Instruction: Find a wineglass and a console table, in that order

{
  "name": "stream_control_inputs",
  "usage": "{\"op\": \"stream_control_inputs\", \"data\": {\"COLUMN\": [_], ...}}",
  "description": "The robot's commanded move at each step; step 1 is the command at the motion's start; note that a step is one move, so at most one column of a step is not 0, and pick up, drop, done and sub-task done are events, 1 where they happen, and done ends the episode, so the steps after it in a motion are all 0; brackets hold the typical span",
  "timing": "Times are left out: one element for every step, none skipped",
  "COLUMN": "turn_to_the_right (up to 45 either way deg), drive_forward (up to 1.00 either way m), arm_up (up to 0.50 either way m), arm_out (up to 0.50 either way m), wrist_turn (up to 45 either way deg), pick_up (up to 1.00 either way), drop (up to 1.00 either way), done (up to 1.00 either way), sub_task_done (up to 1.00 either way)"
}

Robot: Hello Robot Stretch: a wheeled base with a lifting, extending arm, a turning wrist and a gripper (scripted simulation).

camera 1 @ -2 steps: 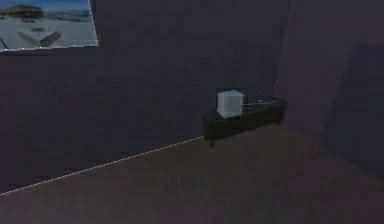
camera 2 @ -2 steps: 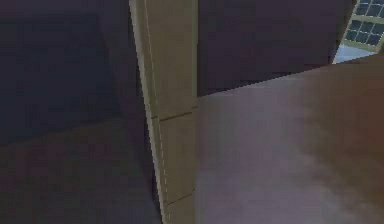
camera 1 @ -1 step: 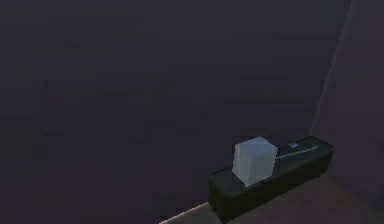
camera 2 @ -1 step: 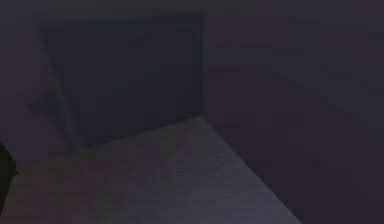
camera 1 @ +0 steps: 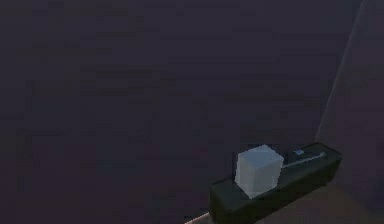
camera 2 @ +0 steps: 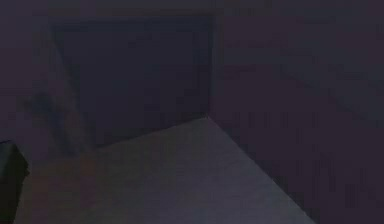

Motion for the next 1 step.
{"op": "stream_control_inputs", "data": {"turn_to_the_right": [27.0], "drive_forward": [0.0], "arm_up": [0.0], "arm_out": [0.0], "wrist_turn": [0.0], "pick_up": [0.0], "drop": [0.0], "done": [0.0], "sub_task_done": [0.0]}}
